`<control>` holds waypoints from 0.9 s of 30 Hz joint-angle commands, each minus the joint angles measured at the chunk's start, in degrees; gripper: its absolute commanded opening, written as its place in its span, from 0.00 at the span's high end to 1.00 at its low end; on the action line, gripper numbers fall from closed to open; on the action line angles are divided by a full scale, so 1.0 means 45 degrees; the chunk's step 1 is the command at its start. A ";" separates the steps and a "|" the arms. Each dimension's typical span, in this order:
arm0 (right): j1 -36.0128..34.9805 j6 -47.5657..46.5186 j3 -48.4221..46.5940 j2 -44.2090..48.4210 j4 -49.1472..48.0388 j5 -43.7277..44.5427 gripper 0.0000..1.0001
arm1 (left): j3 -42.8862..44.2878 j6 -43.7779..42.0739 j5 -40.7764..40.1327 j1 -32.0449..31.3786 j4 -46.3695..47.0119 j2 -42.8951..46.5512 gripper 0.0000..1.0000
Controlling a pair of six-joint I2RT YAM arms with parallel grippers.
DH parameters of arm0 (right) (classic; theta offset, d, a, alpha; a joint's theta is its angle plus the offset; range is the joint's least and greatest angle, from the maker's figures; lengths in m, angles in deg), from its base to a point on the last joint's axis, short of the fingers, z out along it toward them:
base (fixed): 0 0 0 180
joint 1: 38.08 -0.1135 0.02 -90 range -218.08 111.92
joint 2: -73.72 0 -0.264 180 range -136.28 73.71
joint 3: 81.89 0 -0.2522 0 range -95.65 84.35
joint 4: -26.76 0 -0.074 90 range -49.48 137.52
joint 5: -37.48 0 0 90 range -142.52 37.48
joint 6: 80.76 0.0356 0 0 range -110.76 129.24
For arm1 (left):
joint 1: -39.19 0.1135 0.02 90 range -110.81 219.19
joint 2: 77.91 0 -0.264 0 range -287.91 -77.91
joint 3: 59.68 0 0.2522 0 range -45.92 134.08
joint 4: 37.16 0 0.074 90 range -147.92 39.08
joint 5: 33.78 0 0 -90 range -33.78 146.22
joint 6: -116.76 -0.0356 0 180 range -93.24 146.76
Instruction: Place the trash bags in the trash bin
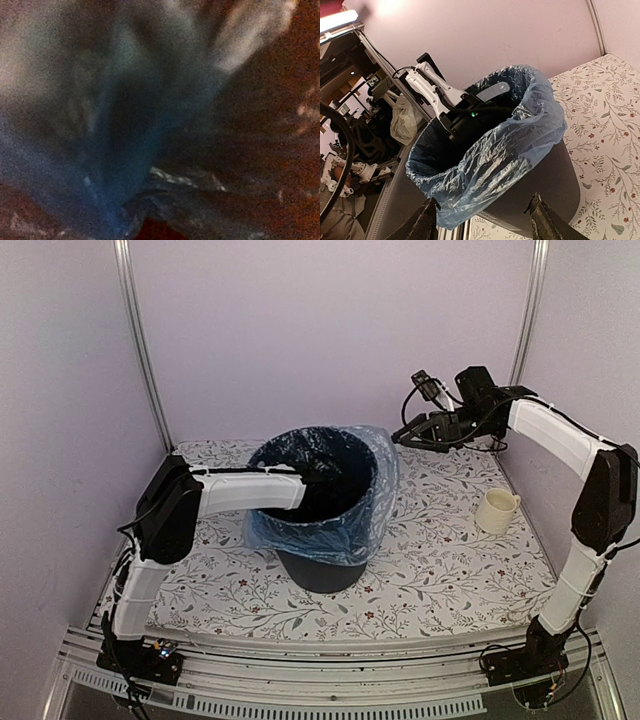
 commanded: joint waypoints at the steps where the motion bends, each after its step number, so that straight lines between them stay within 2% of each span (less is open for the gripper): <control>1: -0.0355 0.0066 -0.0660 -0.0296 0.0723 -0.1878 0.37 | -0.0585 0.0421 -0.0085 -0.0472 0.0058 0.1147 1.00; 9: -0.0510 0.0803 -0.0838 -0.0394 0.0170 -0.2057 0.38 | -0.0292 0.0327 -0.0631 -0.0465 0.0019 0.0971 1.00; 13: -0.0718 0.2042 -0.0797 -0.0545 -0.0551 -0.0496 0.43 | -0.0125 0.0292 -0.0655 -0.0475 0.0009 0.0900 1.00; 17: -0.0703 0.2542 -0.0723 -0.0753 -0.0681 0.0477 0.43 | -0.0123 0.0248 -0.0706 -0.0465 -0.0001 0.0909 1.00; 23: -0.0752 0.2801 -0.0570 -0.0809 -0.0876 0.0056 0.41 | -0.0049 0.0123 -0.0608 -0.0475 -0.0001 0.0581 1.00; 25: -0.0730 0.2850 -0.0556 -0.0901 -0.0888 -0.0086 0.48 | 0.0092 0.0094 -0.0585 -0.0460 -0.0001 0.0359 1.00; 27: -0.0710 0.2868 -0.0457 -0.0999 -0.0916 -0.0261 0.65 | 0.0241 0.0089 -0.0547 -0.0463 0.0014 0.0196 1.00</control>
